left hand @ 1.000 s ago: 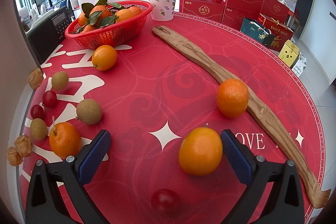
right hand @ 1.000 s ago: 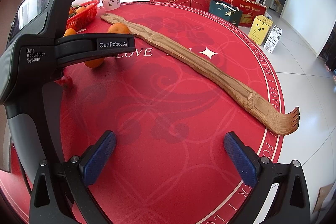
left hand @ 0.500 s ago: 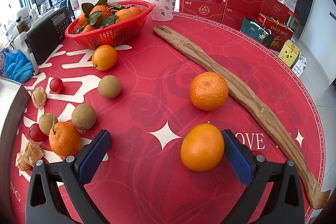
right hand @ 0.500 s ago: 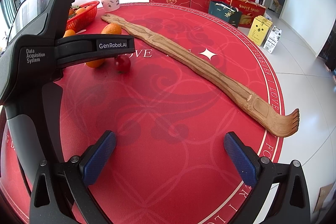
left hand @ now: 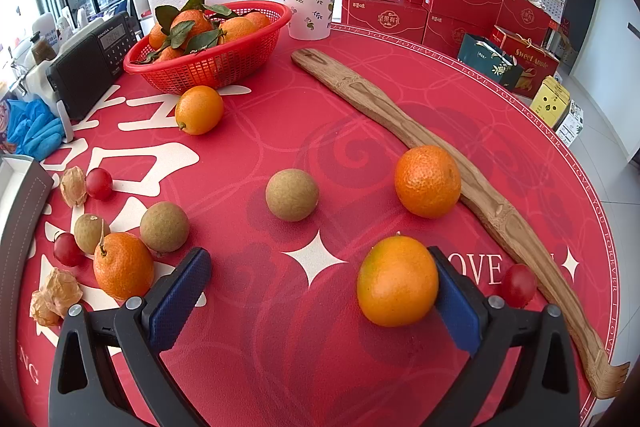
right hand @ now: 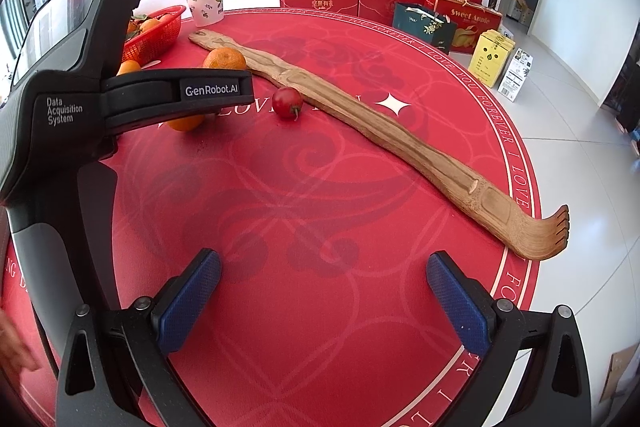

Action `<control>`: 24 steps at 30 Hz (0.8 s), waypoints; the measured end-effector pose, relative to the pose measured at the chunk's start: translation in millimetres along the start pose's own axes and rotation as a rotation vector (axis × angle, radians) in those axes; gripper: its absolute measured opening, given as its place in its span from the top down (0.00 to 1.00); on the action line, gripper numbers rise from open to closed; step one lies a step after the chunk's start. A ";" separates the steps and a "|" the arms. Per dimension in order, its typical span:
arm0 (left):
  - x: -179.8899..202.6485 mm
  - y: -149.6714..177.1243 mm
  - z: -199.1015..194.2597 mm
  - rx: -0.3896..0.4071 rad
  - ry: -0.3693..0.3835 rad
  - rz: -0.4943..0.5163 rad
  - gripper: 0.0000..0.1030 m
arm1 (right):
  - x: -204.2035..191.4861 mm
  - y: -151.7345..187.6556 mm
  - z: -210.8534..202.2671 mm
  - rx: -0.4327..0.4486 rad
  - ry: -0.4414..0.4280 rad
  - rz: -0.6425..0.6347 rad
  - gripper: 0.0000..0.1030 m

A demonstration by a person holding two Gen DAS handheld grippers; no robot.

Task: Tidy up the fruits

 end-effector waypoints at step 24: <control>0.0 0.0 0.0 0.000 -0.002 0.001 0.00 | -0.2 0.2 2.9 0.008 0.003 -0.010 0.00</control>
Point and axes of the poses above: each gripper's, at about its wrist camera, not at the fingertips, and z roughly the way its jaws point, x to its right, y to its underside, the point moved 1 cm from there along z, roughly the way its jaws point, and after that the axes turned 11 degrees about -x, right-handed, at the moved point
